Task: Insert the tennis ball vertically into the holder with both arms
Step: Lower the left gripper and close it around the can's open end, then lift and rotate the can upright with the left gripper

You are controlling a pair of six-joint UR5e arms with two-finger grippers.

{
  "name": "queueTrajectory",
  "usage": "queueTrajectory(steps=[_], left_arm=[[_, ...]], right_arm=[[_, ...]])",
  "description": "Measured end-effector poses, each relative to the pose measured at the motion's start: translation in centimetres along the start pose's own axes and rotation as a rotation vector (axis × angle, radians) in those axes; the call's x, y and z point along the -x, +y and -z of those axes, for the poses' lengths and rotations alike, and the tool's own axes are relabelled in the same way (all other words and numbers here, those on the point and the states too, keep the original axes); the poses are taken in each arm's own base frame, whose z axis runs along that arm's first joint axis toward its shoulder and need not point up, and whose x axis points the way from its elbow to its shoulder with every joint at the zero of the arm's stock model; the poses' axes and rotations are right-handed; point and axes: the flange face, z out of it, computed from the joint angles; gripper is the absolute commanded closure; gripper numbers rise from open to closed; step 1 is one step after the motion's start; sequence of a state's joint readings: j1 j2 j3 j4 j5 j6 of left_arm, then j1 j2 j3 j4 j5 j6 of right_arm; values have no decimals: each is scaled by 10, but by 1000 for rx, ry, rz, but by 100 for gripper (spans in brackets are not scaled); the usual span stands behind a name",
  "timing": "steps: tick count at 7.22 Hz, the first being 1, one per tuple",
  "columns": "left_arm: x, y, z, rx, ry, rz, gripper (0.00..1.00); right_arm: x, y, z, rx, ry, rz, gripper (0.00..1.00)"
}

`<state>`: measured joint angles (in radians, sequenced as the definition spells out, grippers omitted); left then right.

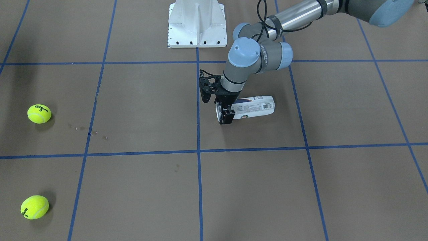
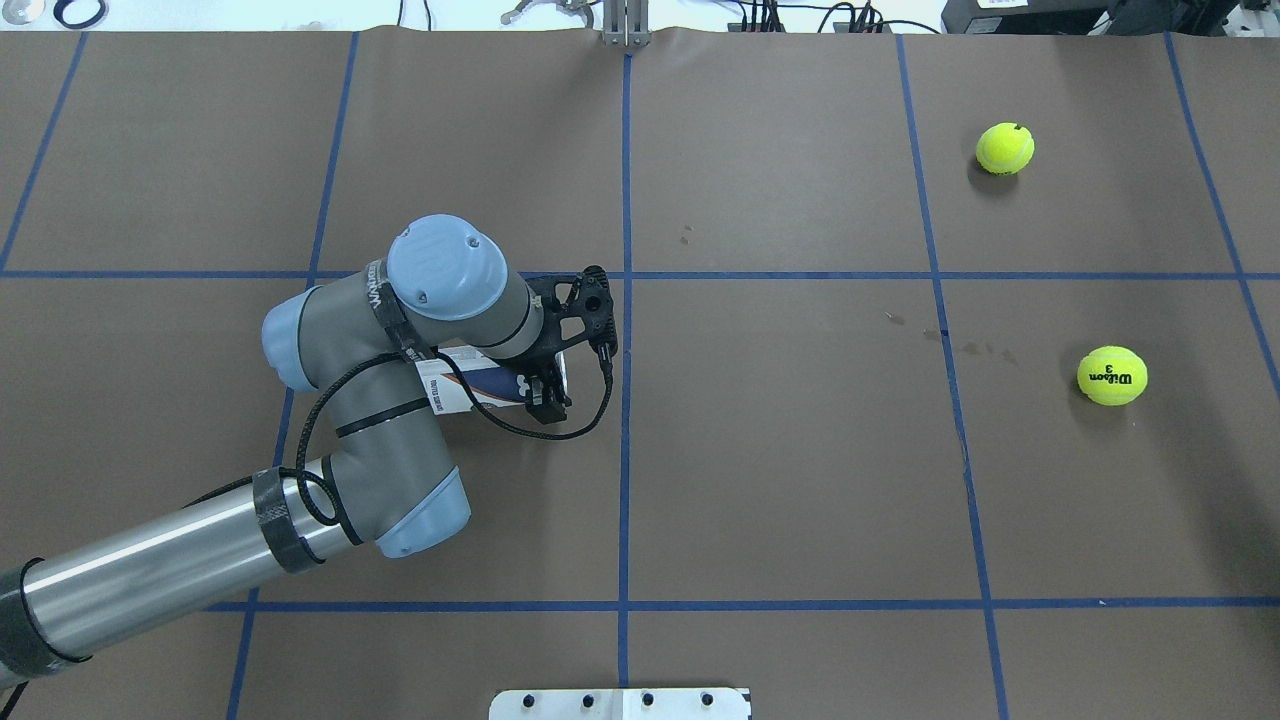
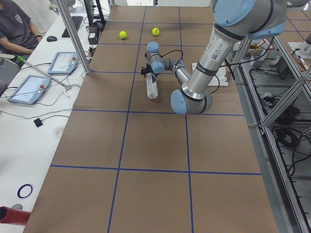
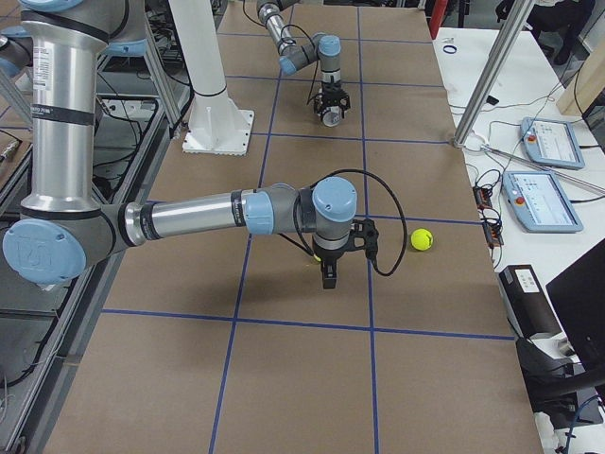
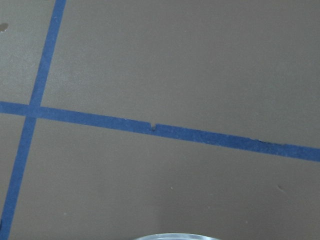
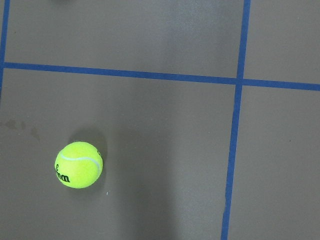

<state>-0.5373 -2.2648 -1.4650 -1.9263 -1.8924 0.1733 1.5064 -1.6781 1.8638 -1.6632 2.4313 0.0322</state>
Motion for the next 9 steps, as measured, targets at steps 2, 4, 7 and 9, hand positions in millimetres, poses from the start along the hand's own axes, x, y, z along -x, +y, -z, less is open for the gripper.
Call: queueTrajectory(steps=[2,4,7,9], left_arm=[[0,-2,-1,2,0,1,49],[0,-11,4,10,3,6,49],[-4,-45,59,-89,-19,-6,49],[3,-62,110,-230,-55,61,49]], right_arm=[[0,0,0,0,0,-1,1],[1,0,1,-3,0,1,1],[5,0,5,-10,0,9,1],[9,0,8,-15,-1,15,1]])
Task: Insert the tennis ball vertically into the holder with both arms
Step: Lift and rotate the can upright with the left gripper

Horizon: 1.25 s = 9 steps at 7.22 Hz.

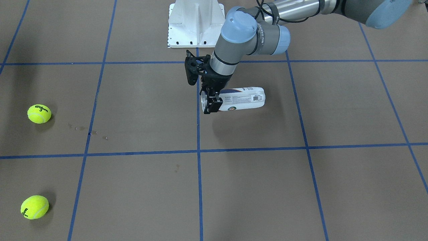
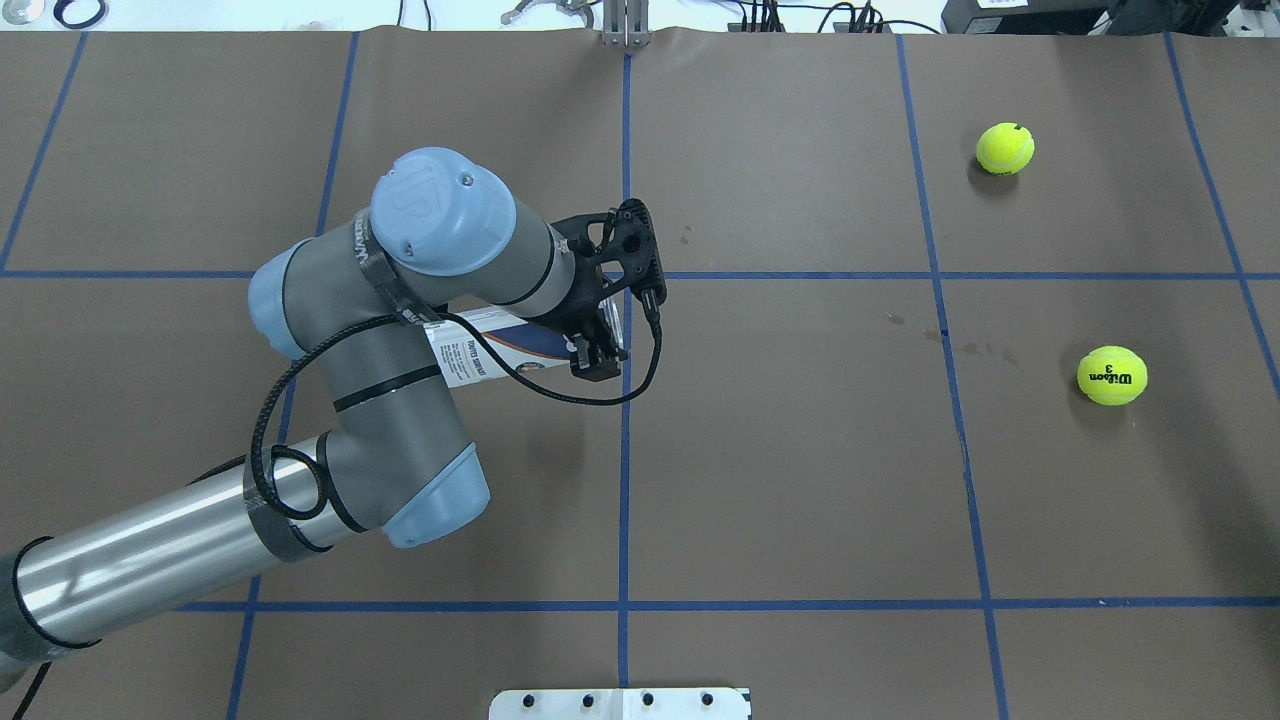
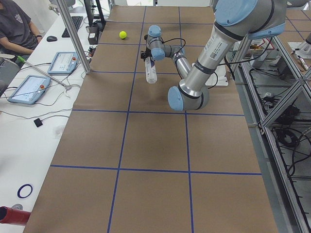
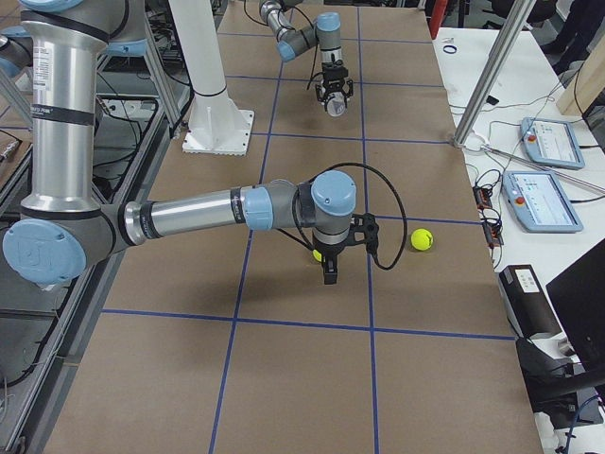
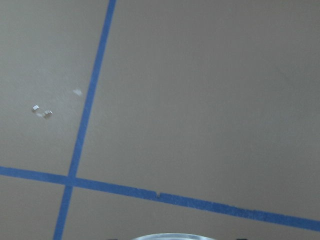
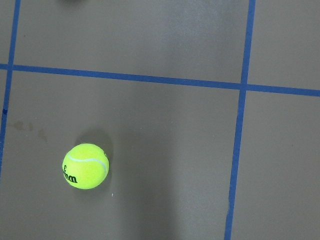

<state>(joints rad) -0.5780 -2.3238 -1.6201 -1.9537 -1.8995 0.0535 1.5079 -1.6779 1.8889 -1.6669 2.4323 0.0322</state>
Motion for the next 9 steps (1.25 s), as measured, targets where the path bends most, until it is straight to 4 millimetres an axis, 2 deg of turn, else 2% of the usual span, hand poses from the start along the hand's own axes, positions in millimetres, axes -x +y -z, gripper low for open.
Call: queueTrajectory(steps=[2,3,5,9], left_arm=[[2,-19,30,-243,-8,130,49],[4,-21,35,-370,-8,196,49],[14,-3,22,-616,-10,285,47],[19,12,33,-942,-8,397,46]], right_arm=[[1,0,1,-1,0,1,1],[1,0,1,-1,-2,1,1],[1,1,0,0,-7,-1,1],[0,7,-3,5,-49,2,1]])
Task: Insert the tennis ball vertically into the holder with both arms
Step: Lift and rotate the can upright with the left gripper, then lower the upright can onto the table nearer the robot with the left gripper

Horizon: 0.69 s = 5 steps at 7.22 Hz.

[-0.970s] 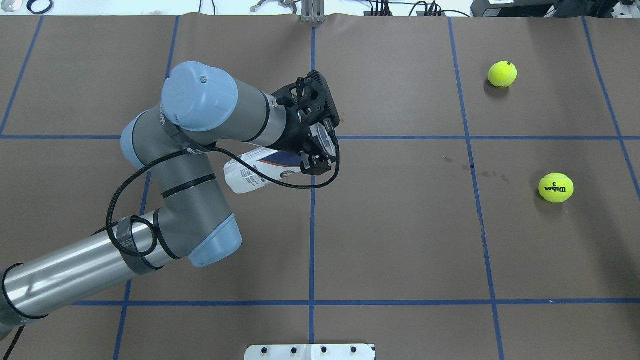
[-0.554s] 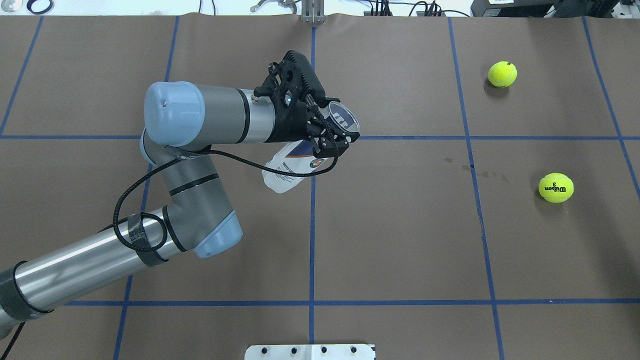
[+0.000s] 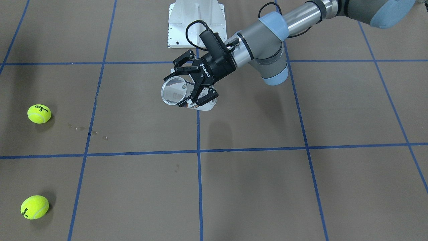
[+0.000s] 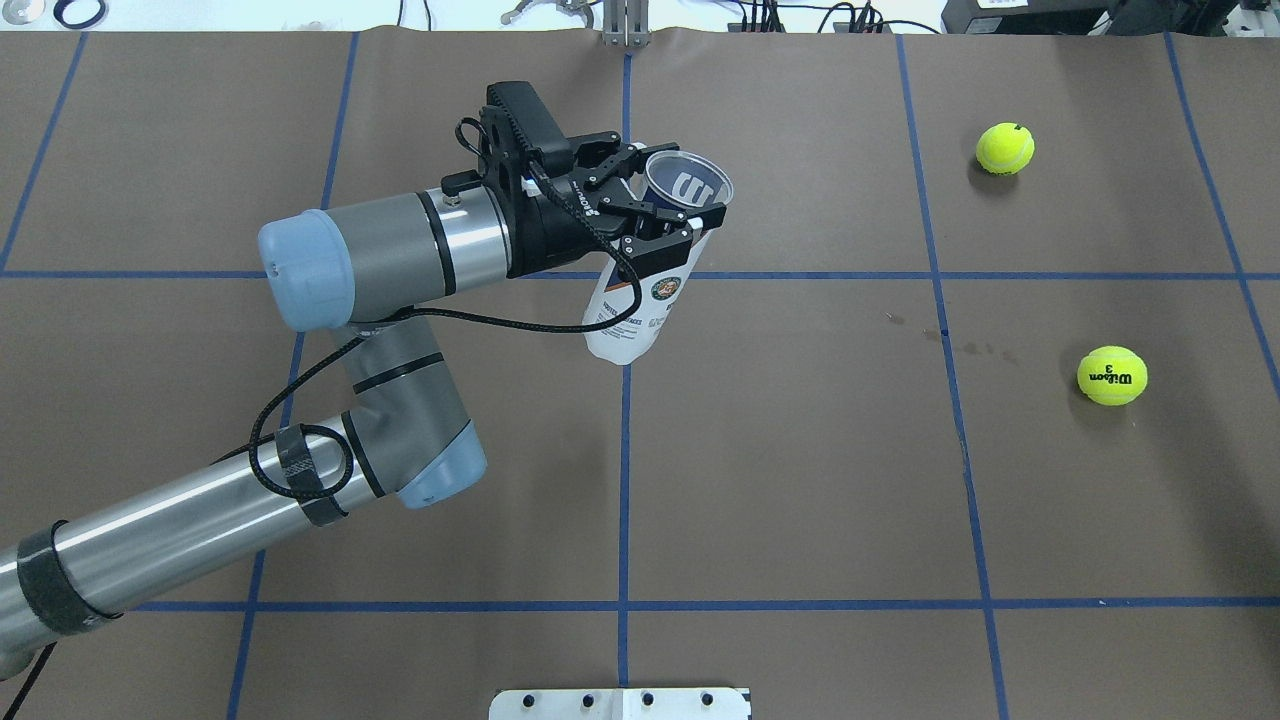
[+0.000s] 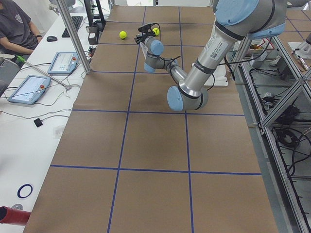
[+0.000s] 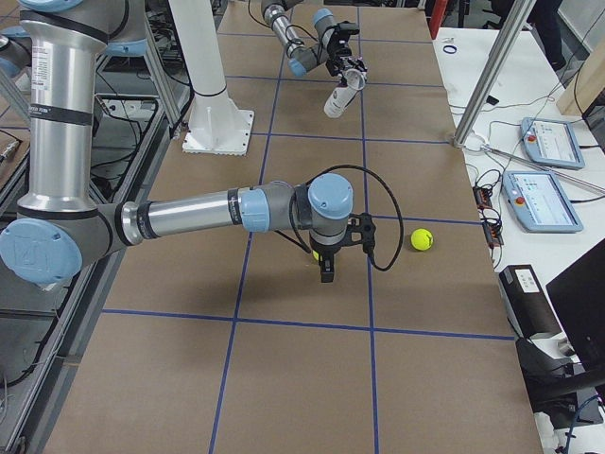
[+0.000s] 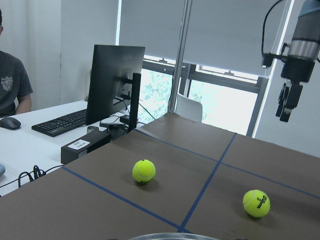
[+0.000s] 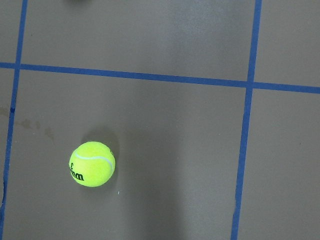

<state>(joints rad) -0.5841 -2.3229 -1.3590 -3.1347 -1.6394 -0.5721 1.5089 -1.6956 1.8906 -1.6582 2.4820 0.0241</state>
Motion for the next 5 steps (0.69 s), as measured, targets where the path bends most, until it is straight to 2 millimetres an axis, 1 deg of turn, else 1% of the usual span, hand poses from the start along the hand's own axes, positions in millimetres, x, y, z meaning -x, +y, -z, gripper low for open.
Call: queueTrajectory(steps=[1,3,4,5], left_arm=[[4,11,4,-43,14,8,46],[6,40,11,-91,35,18,47],[0,57,12,-117,36,31,47],[-8,70,11,-144,38,46,47]], right_arm=[[2,0,1,-2,-6,7,1],[8,-3,5,-19,-9,32,1],[9,-4,6,-38,-10,55,1],[10,-4,6,-51,-11,71,1]])
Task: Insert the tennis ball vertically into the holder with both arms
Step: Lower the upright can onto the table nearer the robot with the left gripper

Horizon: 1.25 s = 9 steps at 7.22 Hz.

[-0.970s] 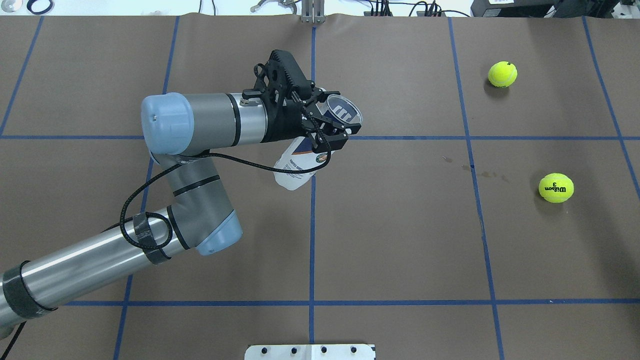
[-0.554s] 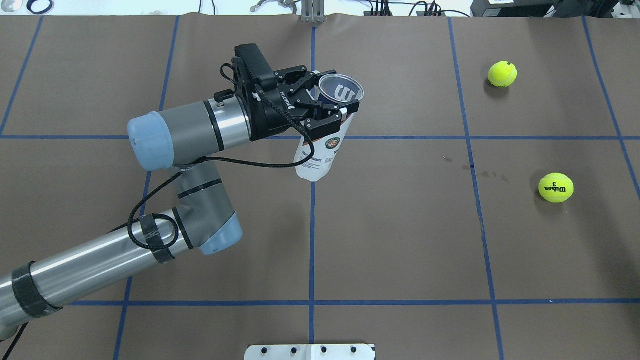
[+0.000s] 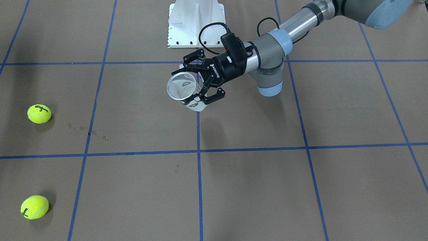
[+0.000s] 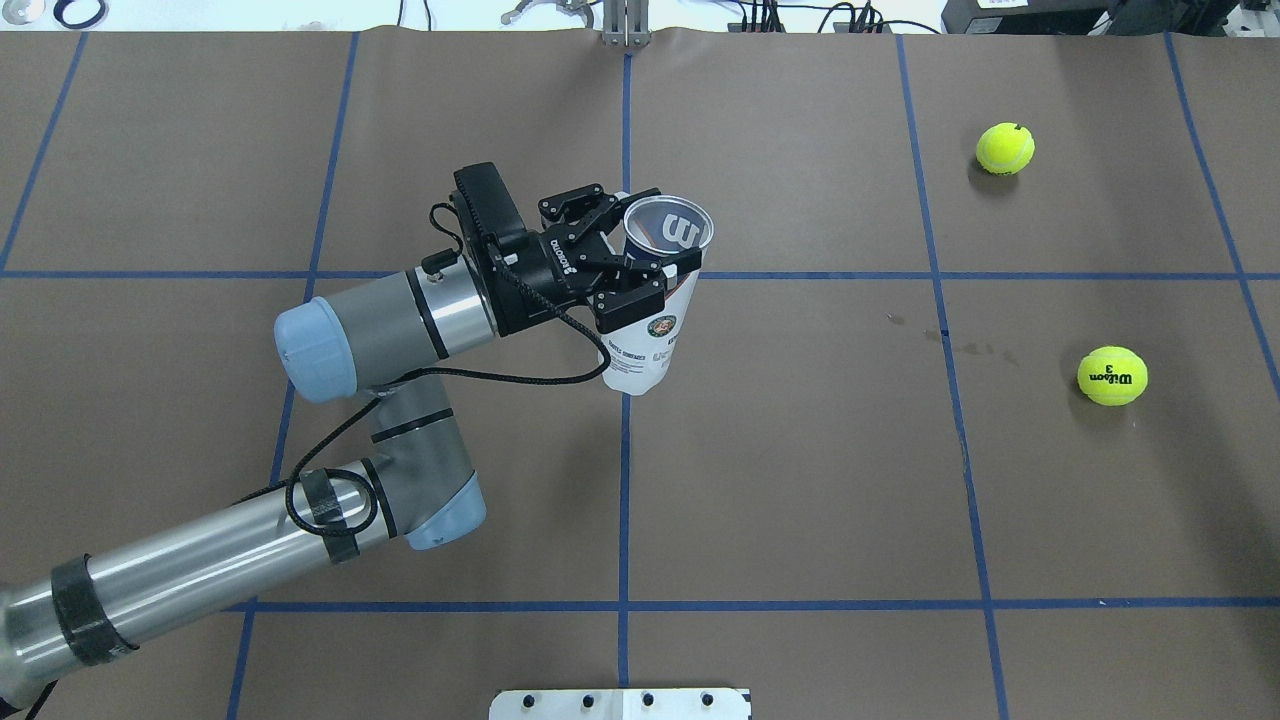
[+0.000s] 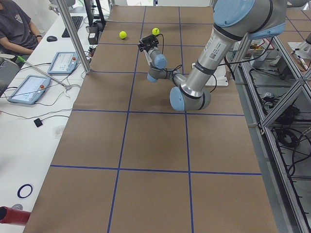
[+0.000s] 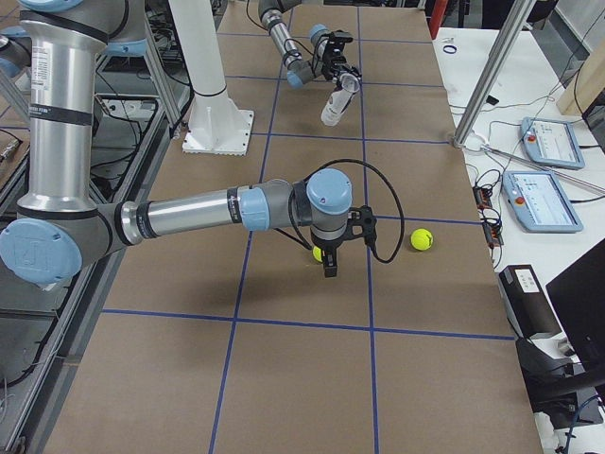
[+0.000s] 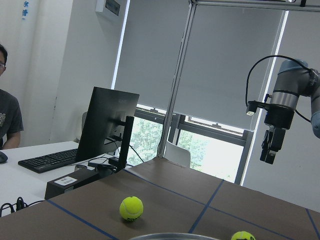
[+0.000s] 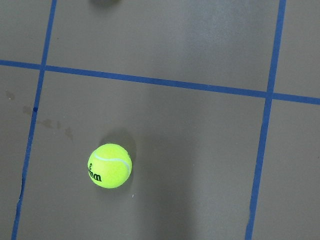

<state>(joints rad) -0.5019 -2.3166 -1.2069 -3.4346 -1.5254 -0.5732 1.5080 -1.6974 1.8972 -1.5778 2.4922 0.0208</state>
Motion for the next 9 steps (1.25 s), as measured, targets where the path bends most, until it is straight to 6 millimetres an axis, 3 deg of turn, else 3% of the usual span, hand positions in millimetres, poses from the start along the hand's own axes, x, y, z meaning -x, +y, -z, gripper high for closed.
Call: queueTrajectory(steps=[2,6,9], left_arm=[[-8,15,6,-51,2,2,46],[-40,66,24,-100,7,-181,45],[-41,73,34,-119,3,-221,42]], right_arm=[[2,0,0,-8,-12,11,1],[10,0,2,-11,-73,16,1],[12,-1,3,-13,-80,19,1]])
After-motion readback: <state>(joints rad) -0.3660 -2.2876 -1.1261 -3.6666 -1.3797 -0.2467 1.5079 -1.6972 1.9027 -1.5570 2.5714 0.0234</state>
